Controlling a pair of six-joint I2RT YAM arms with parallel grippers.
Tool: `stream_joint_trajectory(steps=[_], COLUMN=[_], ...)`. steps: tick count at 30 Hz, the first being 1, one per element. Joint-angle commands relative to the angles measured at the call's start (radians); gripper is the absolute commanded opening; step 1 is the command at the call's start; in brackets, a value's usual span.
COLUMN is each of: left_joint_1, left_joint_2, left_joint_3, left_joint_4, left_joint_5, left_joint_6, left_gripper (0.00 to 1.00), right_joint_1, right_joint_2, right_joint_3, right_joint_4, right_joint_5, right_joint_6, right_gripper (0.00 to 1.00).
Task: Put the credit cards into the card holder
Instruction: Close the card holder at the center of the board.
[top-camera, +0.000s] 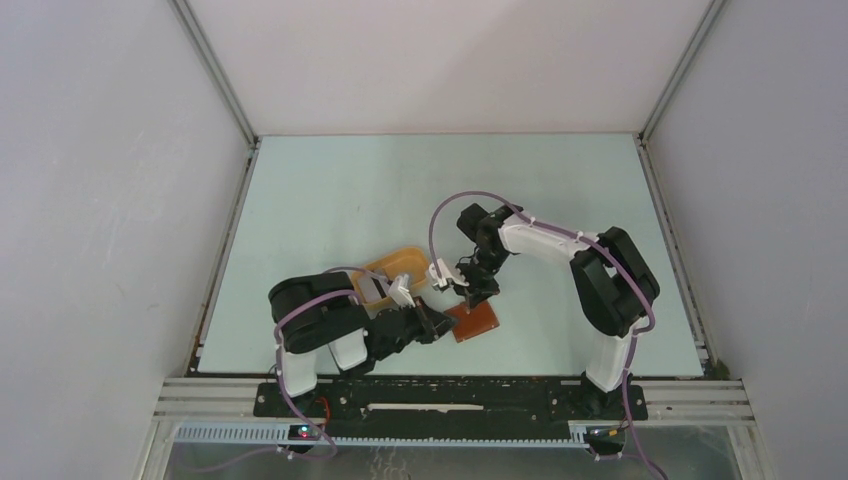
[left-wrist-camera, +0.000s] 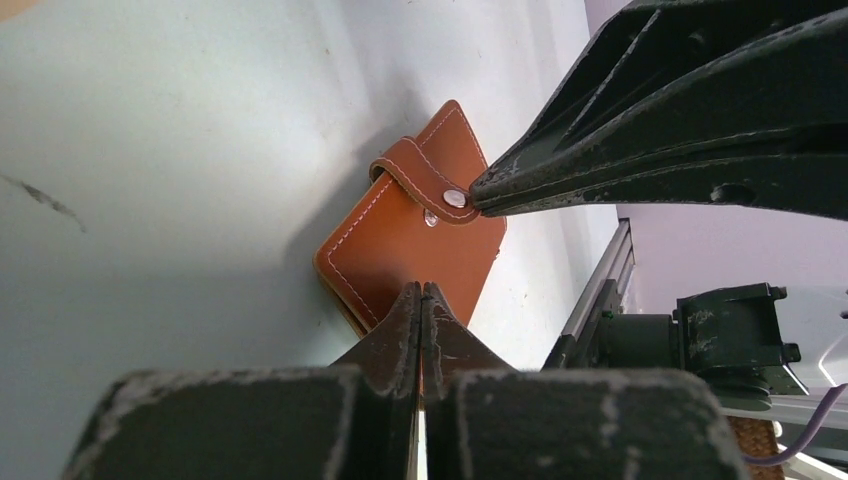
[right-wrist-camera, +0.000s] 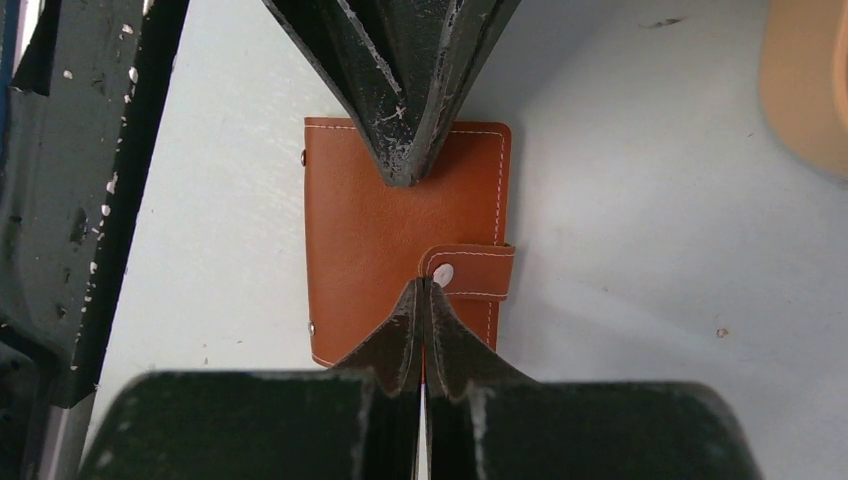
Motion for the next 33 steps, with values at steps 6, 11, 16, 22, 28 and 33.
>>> stream_joint_trajectory(steps=[6,11,16,22,28,33], left_joint_1=[0.008,0.008,0.008,0.008,0.008,0.008], left_joint_2=[0.014,0.013,0.012,0.013,0.016,0.021], left_joint_3=[0.012,0.011,0.004,-0.001,-0.003,-0.003], left_joint_4=[0.001,0.004,0.008,0.017,0.025,0.037], left_joint_5=[0.016,0.018,0.016,0.013,0.015,0.018], left_joint_6=[-0.004,-0.004,-0.004,-0.006,-0.008,-0.009], left_gripper=[0.01,0.01,0.01,0.01,0.01,0.01], right_joint_1=[0.023,0.029,0.041,0.057,0.065,0.074], right_joint_2=[-0.036,-0.031,-0.029,-0.020,-0.021,-0.018], right_joint_3=[-0.015,-0.015,-0.020,-0.028,-0.043,-0.051], right_joint_4=[0.034,0.026,0.026,0.032,0.044,0.053], right_joint_5=[0.055,0.058,0.064,0.081,0.108,0.126], right_joint_6=[0.005,0.000,-0.002,0.001,0.007,0.012], right_gripper=[0.00,0.00,0.00,0.00,0.00,0.00])
